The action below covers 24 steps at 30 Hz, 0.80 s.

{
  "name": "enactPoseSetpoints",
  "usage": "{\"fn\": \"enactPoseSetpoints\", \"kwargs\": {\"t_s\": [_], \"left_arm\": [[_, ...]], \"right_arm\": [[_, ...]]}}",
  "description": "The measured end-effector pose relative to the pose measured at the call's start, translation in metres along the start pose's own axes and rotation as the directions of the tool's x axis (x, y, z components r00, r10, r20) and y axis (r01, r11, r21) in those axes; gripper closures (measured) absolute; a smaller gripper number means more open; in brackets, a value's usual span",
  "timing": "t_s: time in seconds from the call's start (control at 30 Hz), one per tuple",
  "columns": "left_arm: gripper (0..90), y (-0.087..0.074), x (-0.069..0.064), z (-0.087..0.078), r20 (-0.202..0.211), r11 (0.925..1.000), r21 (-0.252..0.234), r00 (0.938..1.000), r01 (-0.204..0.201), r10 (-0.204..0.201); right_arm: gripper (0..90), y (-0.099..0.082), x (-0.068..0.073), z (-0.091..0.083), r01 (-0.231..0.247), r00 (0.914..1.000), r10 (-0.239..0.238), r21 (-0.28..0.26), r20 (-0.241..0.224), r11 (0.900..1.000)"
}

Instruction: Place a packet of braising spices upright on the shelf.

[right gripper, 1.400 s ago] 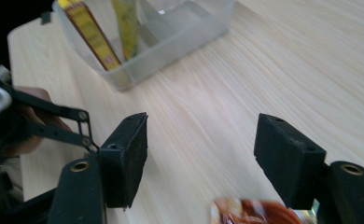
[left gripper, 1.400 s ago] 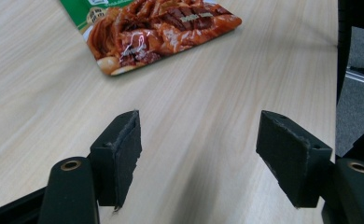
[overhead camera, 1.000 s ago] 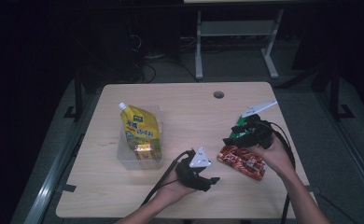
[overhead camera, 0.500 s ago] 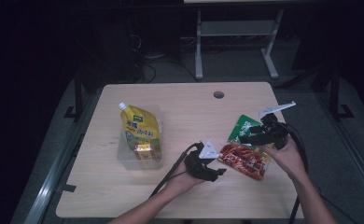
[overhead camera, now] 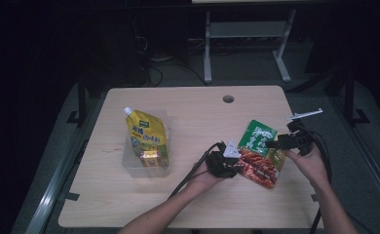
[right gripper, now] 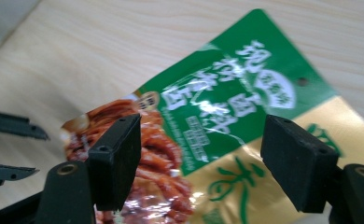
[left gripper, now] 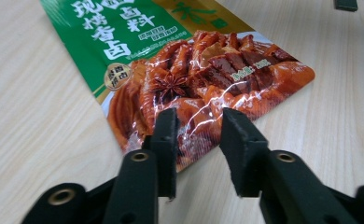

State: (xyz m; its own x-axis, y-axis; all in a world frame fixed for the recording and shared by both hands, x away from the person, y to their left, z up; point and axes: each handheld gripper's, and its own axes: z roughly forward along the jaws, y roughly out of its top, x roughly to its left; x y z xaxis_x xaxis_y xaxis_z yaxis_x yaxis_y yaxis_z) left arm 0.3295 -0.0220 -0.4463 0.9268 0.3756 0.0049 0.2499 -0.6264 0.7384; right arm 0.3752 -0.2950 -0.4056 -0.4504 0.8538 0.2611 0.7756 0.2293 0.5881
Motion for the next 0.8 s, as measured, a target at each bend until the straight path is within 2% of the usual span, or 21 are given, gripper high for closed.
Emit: {"fn": "enactPoseSetpoints", "kwargs": {"t_s": [0.07, 0.1, 0.17, 0.27, 0.33, 0.4, 0.6, 0.8], "left_arm": [[68.9, 0.0, 0.001, 0.004, -0.005, 0.9999, 0.001, 0.9998, 0.017, -0.017], [69.0, -0.001, 0.002, 0.006, -0.012, 0.9998, 0.011, 0.9998, 0.014, -0.014], [70.1, -0.002, 0.005, 0.01, -0.013, 0.9994, 0.023, 0.9995, 0.028, -0.027], [70.8, -0.004, 0.006, 0.014, -0.025, 0.9983, 0.046, 0.999, 0.037, -0.036], [70.0, -0.005, 0.006, 0.017, -0.041, 0.9977, 0.06, 0.9988, 0.03, -0.027], [69.7, -0.005, 0.006, 0.018, -0.044, 0.9972, 0.061, 0.9982, 0.044, -0.041], [70.5, -0.004, 0.006, 0.021, -0.052, 0.9955, 0.085, 0.9979, 0.041, -0.037], [71.3, -0.002, 0.005, 0.023, -0.058, 0.9941, 0.105, 0.9981, 0.029, -0.023]], "right_arm": [[27.4, 0.0, -0.007, -0.002, -0.04, 0.9992, 0.04, 0.0, -0.004, 0.9992], [27.4, 0.0, -0.009, -0.002, -0.053, 0.9986, 0.053, 0.005, -0.002, 0.9986], [27.7, 0.001, -0.013, -0.002, -0.056, 0.9982, 0.056, 0.012, 0.02, 0.9984], [27.7, 0.0, -0.019, -0.001, -0.091, 0.9954, 0.091, 0.021, 0.032, 0.9956], [27.7, -0.001, -0.024, -0.001, -0.11, 0.9932, 0.109, 0.02, 0.041, 0.9938], [27.7, -0.002, -0.027, 0.0, -0.121, 0.9916, 0.12, 0.018, 0.048, 0.9925], [28.1, -0.005, -0.038, 0.004, -0.153, 0.9859, 0.151, 0.029, 0.072, 0.9878], [28.0, -0.007, -0.05, 0.008, -0.197, 0.9782, 0.194, 0.031, 0.074, 0.9799]]}}
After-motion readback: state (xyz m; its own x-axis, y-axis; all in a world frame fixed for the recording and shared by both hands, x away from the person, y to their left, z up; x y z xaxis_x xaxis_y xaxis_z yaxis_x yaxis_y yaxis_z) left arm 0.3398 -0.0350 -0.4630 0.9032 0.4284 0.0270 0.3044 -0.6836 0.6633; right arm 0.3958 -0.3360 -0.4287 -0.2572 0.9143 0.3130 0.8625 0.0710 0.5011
